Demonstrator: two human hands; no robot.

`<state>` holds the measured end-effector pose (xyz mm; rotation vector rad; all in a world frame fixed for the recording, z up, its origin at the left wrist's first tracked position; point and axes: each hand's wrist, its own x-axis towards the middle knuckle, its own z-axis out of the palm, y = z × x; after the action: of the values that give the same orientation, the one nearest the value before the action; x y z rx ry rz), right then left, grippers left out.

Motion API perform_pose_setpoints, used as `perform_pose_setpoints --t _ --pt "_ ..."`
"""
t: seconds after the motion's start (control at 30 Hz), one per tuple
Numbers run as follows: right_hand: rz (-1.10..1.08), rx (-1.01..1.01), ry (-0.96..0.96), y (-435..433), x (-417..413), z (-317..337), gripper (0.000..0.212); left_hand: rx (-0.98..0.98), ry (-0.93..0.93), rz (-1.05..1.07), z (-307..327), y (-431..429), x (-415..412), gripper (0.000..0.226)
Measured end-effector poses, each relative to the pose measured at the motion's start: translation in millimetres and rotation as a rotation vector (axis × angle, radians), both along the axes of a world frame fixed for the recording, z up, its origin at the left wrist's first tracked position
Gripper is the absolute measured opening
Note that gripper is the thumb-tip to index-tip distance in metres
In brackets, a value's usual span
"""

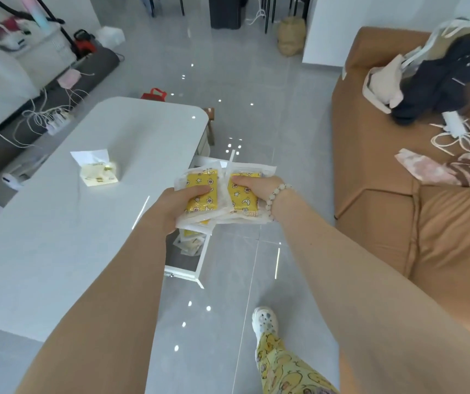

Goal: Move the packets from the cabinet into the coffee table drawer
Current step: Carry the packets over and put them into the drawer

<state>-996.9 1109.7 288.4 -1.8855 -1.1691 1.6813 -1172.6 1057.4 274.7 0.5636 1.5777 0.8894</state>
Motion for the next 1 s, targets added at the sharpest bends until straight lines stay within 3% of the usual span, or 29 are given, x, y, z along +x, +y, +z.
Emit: perform_pose_setpoints --t 0.17,0.27,0.63,1.0 --pt "0.109 -0.023 -0.056 86 -6 -7 0.042 -0.047 -0.034 0.093 -8 78 1 0.022" --pt "0.168 -0.044 -0.066 124 -16 -13 0.058 -0.072 -0.038 0.162 -18 113 -2 0.023" --pt "0.286 -0.143 -0.075 211 -76 -48 0.081 -0.163 -0.06 0.303 -67 184 -46 0.031" --pt "0.355 -0.168 -0.185 318 -165 -78 0.071 -0.19 -0.141 0.388 -108 283 -126 0.033"
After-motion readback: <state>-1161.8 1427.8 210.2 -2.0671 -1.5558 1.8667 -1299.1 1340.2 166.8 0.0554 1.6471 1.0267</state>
